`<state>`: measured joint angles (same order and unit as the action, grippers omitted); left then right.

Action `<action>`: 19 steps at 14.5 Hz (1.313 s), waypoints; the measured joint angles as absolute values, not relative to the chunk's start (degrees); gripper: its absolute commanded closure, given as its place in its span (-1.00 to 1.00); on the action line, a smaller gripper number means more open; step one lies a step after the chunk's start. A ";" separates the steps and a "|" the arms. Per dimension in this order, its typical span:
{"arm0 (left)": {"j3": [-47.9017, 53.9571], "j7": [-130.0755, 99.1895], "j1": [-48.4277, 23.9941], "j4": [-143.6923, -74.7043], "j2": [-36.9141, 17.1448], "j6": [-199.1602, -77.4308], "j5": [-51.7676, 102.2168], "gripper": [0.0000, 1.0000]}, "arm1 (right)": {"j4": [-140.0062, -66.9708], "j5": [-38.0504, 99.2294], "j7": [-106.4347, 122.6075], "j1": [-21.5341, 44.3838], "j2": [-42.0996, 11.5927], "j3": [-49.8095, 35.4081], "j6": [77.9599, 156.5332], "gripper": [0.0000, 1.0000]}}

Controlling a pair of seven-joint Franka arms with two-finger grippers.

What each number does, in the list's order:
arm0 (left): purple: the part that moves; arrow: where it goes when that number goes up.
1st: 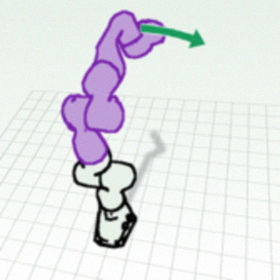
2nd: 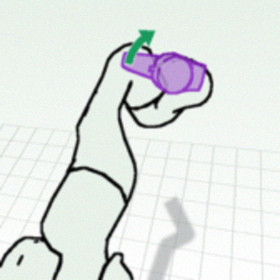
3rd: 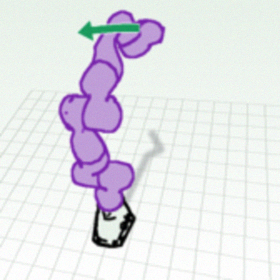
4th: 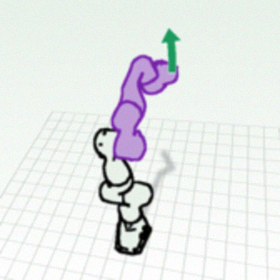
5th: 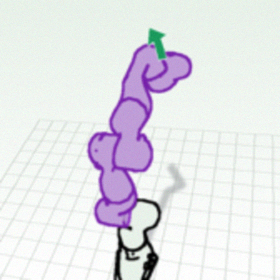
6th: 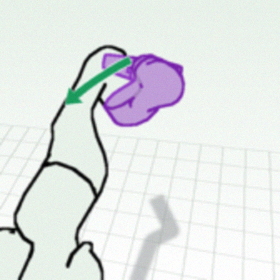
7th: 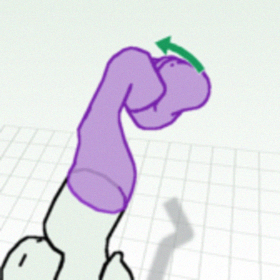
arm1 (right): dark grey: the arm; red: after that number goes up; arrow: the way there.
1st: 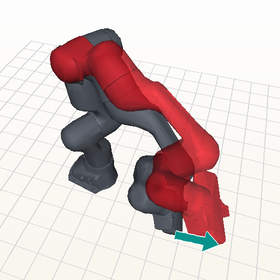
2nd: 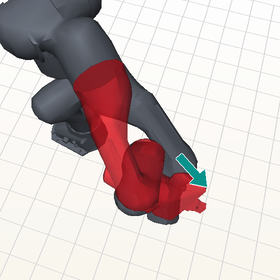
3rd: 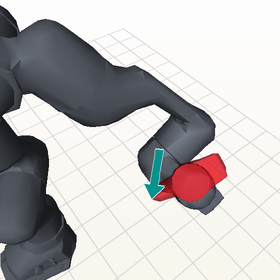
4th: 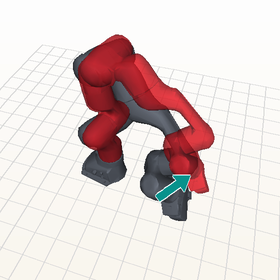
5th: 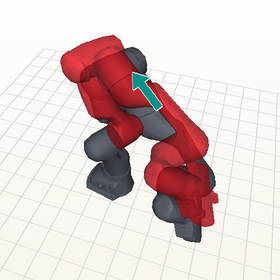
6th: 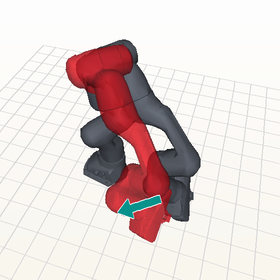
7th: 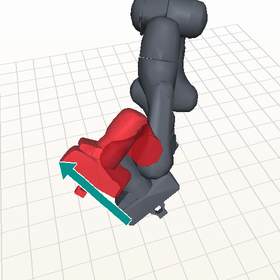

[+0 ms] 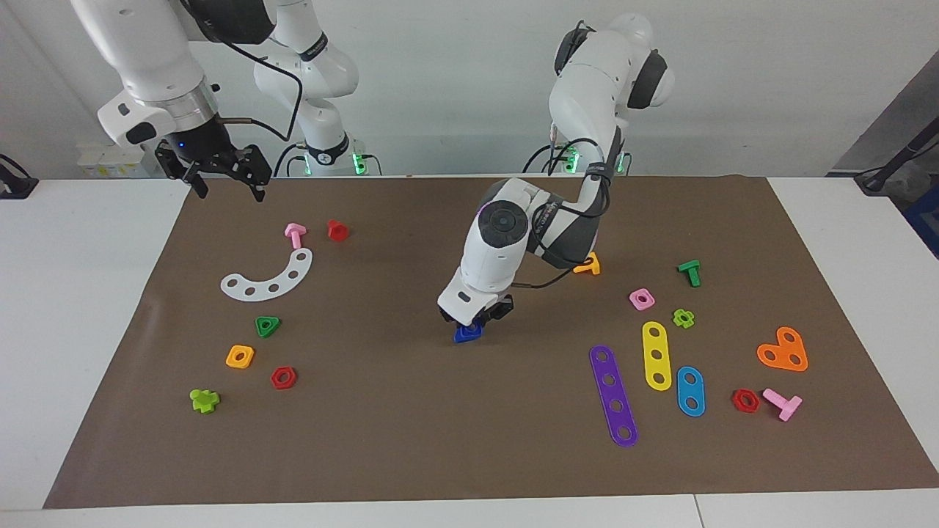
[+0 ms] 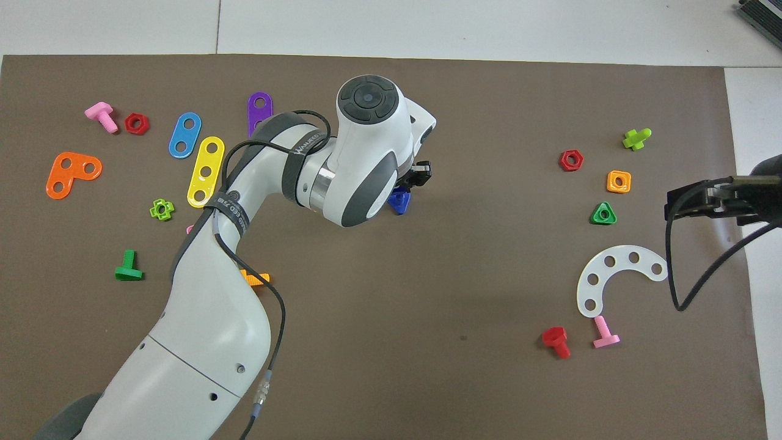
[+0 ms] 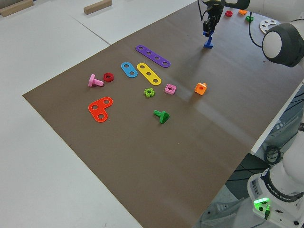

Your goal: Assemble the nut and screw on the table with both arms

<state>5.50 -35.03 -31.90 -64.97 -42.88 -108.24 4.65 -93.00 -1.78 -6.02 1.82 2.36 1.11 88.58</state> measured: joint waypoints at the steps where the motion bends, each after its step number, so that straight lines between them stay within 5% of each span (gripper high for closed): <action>1: 5.57 -35.03 -31.90 -64.80 -42.88 -108.27 4.65 1.00 | -93.09 -1.78 -5.97 1.72 2.36 1.14 88.60 -1.00; 19: 6.30 -35.57 -33.02 -68.63 -41.96 -109.55 4.64 1.00 | -93.23 -1.78 -5.10 1.27 2.36 1.16 88.76 -1.00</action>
